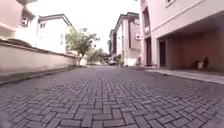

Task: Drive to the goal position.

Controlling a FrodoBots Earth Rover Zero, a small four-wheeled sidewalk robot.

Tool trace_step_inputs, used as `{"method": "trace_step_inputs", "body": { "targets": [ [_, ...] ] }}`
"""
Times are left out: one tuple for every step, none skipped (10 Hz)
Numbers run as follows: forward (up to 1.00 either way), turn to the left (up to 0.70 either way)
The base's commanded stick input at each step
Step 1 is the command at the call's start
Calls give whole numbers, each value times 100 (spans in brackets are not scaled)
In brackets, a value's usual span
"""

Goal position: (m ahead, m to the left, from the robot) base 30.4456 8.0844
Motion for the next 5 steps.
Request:
{"method": "trace_step_inputs", "body": {
  "targets": [
    [70,0],
    [70,0],
    [70,0],
    [70,0],
    [70,0]
  ]
}}
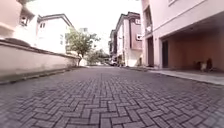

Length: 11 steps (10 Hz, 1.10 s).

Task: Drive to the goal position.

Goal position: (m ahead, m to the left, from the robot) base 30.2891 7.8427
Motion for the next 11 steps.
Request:
{"method": "trace_step_inputs", "body": {
  "targets": [
    [70,0],
    [70,0],
    [70,0],
    [70,0],
    [70,0],
    [70,0],
    [70,0],
    [70,0],
    [70,0],
    [70,0],
    [70,0]
  ]
}}
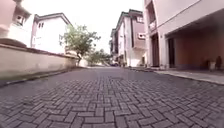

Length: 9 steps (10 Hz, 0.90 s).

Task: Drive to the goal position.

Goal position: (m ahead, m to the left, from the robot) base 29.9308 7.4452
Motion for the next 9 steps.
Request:
{"method": "trace_step_inputs", "body": {
  "targets": [
    [70,0],
    [70,0],
    [70,0],
    [70,0],
    [70,0],
    [70,0],
    [70,0],
    [70,0],
    [70,0]
  ]
}}
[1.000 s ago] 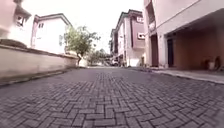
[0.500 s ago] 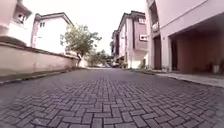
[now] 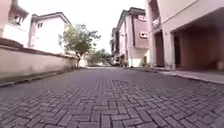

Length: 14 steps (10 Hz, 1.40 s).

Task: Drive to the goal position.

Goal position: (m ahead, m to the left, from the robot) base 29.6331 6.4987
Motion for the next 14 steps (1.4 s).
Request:
{"method": "trace_step_inputs", "body": {
  "targets": [
    [70,0],
    [70,0],
    [70,0],
    [70,0],
    [70,0],
    [70,0],
    [70,0],
    [70,0],
    [70,0],
    [70,0],
    [70,0],
    [70,0],
    [70,0],
    [70,0]
  ]
}}
